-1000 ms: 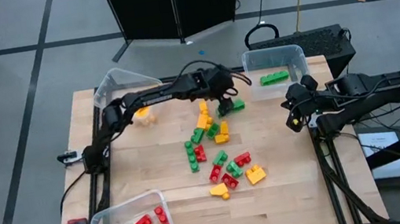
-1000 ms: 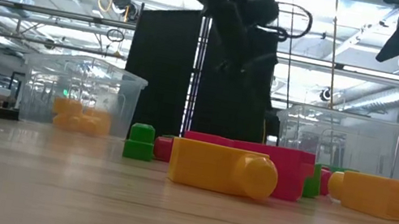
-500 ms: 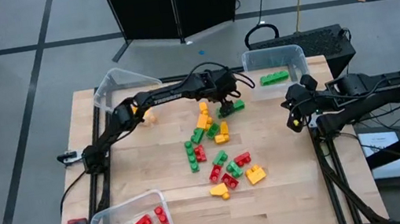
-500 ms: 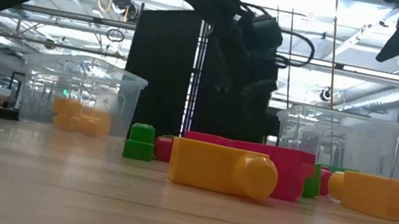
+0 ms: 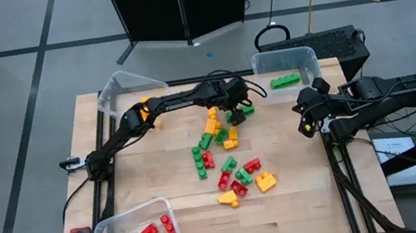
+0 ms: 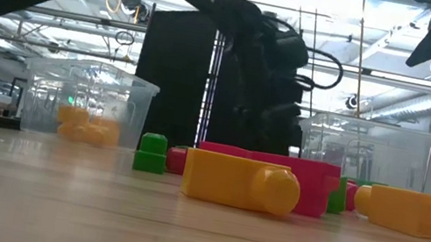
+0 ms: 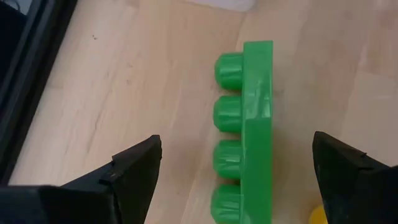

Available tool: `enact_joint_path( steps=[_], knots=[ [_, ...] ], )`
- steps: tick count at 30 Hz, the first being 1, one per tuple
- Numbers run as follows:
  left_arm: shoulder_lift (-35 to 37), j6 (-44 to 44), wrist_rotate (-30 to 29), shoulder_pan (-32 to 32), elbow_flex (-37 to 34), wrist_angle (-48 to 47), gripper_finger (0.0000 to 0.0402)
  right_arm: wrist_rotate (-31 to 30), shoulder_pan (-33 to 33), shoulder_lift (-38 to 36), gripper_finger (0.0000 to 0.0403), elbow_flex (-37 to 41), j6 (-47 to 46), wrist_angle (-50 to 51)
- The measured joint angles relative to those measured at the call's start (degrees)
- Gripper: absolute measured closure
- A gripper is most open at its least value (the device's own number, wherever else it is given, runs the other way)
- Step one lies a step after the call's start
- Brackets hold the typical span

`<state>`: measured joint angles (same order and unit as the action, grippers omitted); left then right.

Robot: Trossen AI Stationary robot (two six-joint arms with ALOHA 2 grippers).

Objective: Sort blocks
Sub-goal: Put the green game piece into the top right transparent bin

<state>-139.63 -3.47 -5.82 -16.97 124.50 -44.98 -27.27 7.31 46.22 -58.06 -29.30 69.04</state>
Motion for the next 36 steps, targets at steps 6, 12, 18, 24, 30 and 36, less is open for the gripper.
enact_joint_path(
  steps=[6, 12, 18, 24, 30, 36],
  knots=[
    [0.0, 2.9, -0.3, 1.1, 0.0, -0.3, 0.0091, 0.0, 0.0, 0.0, 0.0397, 0.0, 0.0, 0.0],
    [-2.1, 1.3, 1.0, 2.2, 0.0, 1.1, 0.0093, 0.0, 0.0, 0.0, 0.0397, 0.0, 0.7, 0.0],
    [-5.3, 1.3, -1.1, 3.2, 0.2, 1.1, 0.0123, 0.2, 0.0, 0.0, 0.0397, 0.0, 0.2, 0.0],
    [-5.4, 3.1, -1.2, 3.0, 0.3, 1.6, 0.0161, 0.3, 0.0, 0.0, 0.0397, 0.0, 0.1, 0.0],
    [-5.5, 2.9, -0.3, 3.7, 0.3, 1.7, 0.0237, 0.3, 0.0, 0.0, 0.0397, 0.0, 0.2, 0.0],
    [-5.5, 1.2, -1.8, 4.4, 0.3, 2.9, 0.0357, 0.3, 0.0, 0.0, 0.0397, 0.0, 0.6, 0.0]
  ],
)
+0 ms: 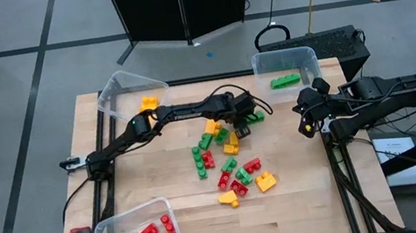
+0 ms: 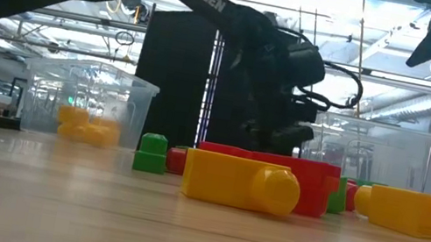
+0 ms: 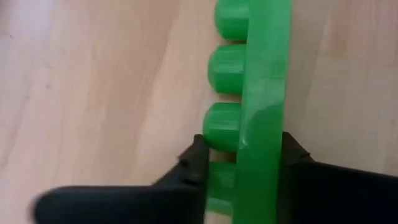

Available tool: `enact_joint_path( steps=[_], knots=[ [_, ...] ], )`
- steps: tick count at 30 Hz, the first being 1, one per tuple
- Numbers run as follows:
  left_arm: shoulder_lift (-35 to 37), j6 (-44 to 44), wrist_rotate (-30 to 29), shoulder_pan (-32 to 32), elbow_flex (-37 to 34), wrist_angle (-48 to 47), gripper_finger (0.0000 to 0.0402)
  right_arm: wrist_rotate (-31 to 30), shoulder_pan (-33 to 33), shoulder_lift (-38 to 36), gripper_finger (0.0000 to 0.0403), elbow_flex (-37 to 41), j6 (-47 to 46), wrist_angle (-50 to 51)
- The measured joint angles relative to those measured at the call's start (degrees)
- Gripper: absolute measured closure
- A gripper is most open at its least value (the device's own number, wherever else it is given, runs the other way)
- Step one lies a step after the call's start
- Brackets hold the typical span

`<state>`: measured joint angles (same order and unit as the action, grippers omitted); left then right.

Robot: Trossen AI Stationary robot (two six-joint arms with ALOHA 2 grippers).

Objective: Sort blocks
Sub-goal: Put the green game piece into the top right transparent bin

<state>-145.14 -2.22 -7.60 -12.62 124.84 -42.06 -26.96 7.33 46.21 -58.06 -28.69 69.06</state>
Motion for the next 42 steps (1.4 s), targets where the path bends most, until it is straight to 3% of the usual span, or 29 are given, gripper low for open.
enact_joint_path(
  steps=[3, 14, 42],
  knots=[
    [0.0, 0.8, 0.2, 0.2, 0.1, 0.5, 0.0392, 0.0, 0.0, 0.0, 0.0397, 0.0, -0.3, 0.0],
    [-0.6, 1.9, 1.5, 1.1, 10.0, -6.1, 0.04, 0.0, 0.0, 0.0, 0.0397, 0.0, -0.6, 0.0],
    [12.2, 3.4, 0.1, 1.2, 10.1, -6.8, 0.0401, 0.0, 0.0, 0.0, 0.0397, 0.0, -0.4, 0.1]
  ],
)
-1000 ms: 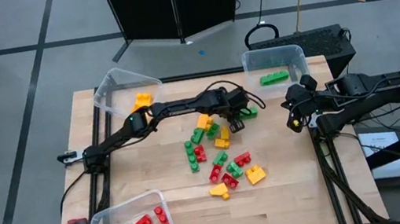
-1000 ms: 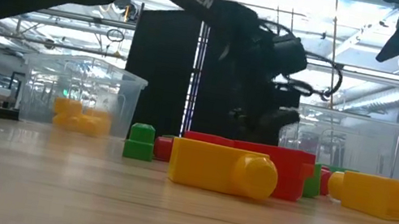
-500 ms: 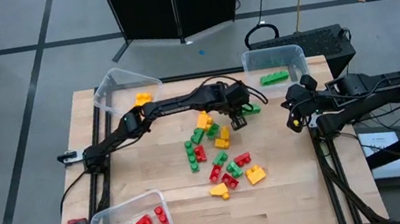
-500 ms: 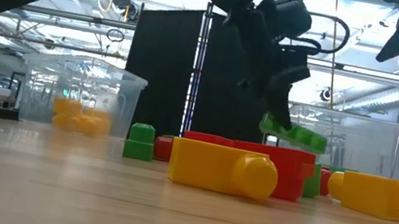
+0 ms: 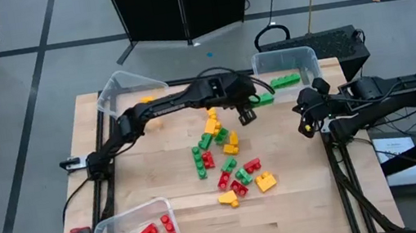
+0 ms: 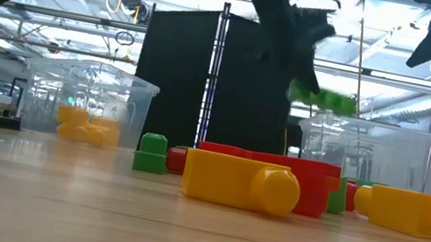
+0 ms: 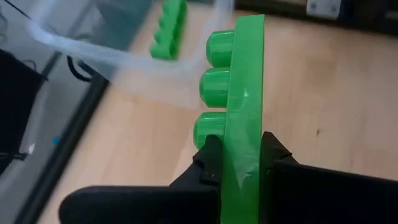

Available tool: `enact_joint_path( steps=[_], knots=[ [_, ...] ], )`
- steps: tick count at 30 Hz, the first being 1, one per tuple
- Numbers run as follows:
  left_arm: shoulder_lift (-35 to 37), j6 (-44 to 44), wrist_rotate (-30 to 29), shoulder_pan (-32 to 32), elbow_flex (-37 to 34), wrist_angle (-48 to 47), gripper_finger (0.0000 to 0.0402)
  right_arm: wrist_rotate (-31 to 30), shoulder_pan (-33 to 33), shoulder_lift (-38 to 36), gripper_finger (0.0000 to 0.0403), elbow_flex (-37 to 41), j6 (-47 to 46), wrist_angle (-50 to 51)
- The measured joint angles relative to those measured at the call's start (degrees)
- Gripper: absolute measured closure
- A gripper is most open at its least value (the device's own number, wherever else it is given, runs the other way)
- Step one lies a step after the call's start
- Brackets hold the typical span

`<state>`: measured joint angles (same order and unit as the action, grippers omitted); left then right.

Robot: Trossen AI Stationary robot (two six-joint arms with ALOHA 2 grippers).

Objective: Sort blocks
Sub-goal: Put the green game piece into the top right transparent bin

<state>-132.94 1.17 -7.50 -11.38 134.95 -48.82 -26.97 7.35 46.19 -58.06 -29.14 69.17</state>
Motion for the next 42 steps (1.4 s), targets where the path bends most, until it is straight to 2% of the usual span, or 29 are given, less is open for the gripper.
enact_joint_path(
  steps=[4, 13, 18, 29, 34, 37, 42],
  knots=[
    [1.3, -0.3, -1.3, -0.5, 0.1, 2.9, 0.0401, 0.0, 0.0, 0.0, 0.0397, 0.0, 0.3, 0.0],
    [0.6, -0.4, -2.0, -5.0, 0.0, 19.1, 0.0402, 0.0, 0.0, 0.0, 0.0397, 0.0, -0.2, 0.0],
    [-1.6, 0.0, 0.9, -6.6, 0.0, 29.1, 0.0402, -0.1, 0.0, 0.0, 0.0397, 0.0, -0.2, -0.1],
    [-8.1, -0.1, 2.2, -7.0, 0.0, 36.8, 0.0402, -0.2, 0.0, 0.0, 0.0397, 0.0, -0.2, -0.2],
    [-8.5, -2.0, 2.4, -7.0, -0.1, 38.0, 0.0401, -0.1, 0.0, 0.0, 0.0397, 0.0, -0.2, -0.2],
    [-8.4, -3.2, 4.9, -7.0, -0.1, 41.1, 0.04, -0.2, 0.0, 0.0, 0.0397, 0.0, -0.2, -0.2],
    [-8.4, -3.1, 7.1, -7.3, -0.1, 42.3, 0.0364, -0.2, 0.0, 0.0, 0.0397, 0.0, -0.2, -0.2]
  ],
)
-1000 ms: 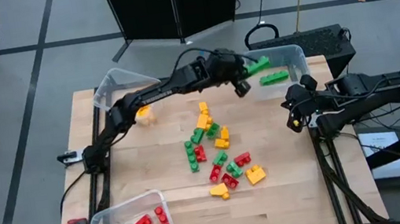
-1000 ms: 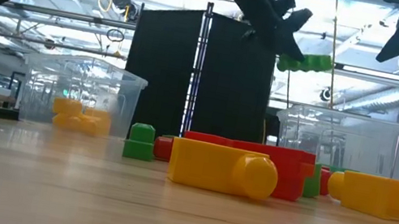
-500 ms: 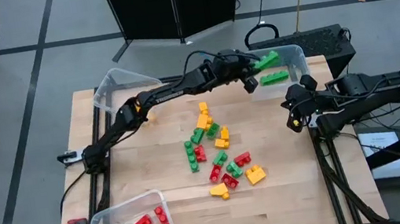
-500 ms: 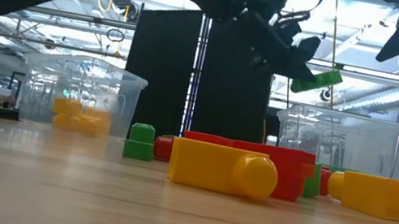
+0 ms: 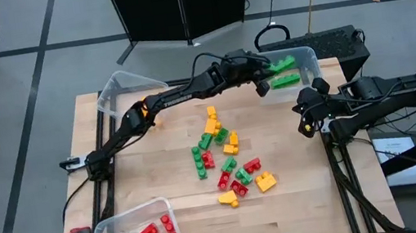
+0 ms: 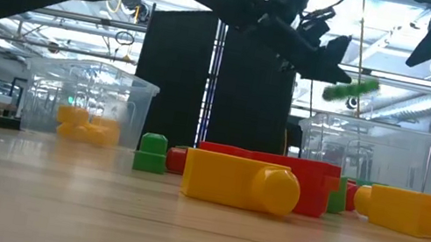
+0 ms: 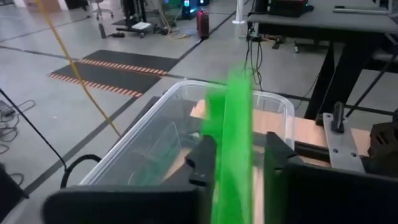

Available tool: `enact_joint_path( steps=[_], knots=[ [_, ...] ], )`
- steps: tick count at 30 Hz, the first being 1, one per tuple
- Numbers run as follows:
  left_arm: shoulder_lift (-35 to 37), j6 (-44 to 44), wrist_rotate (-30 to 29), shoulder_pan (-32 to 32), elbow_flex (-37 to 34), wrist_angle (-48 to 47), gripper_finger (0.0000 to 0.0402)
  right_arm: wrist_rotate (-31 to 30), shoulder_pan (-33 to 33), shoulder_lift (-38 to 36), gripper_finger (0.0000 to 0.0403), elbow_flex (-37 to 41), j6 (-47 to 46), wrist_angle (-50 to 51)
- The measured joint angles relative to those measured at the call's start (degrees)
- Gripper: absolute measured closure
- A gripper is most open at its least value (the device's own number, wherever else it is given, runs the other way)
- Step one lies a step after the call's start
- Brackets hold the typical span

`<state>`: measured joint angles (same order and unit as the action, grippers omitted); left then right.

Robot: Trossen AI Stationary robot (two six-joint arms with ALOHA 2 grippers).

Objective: Sort blocks
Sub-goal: Put the green game piece into the top right transparent bin

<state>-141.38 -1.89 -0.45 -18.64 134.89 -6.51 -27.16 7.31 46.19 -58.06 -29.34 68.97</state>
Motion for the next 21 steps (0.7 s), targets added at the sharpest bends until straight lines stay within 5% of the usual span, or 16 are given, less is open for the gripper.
enact_joint_path(
  steps=[7, 11, 21],
  knots=[
    [-0.8, 1.7, -0.2, -0.2, 0.0, -0.2, 0.0245, 0.0, 0.0, 0.0, 0.0397, 0.0, 0.0, 0.0],
    [2.1, 5.0, 2.1, 0.4, 0.0, -5.3, 0.021, 0.1, 0.0, 0.0, 0.0397, 0.0, 0.0, 0.0],
    [18.3, -0.3, 1.7, 6.5, 0.0, -51.7, 0.0205, 0.0, 0.0, 0.0, 0.0397, 0.0, 1.1, 0.0]
  ],
)
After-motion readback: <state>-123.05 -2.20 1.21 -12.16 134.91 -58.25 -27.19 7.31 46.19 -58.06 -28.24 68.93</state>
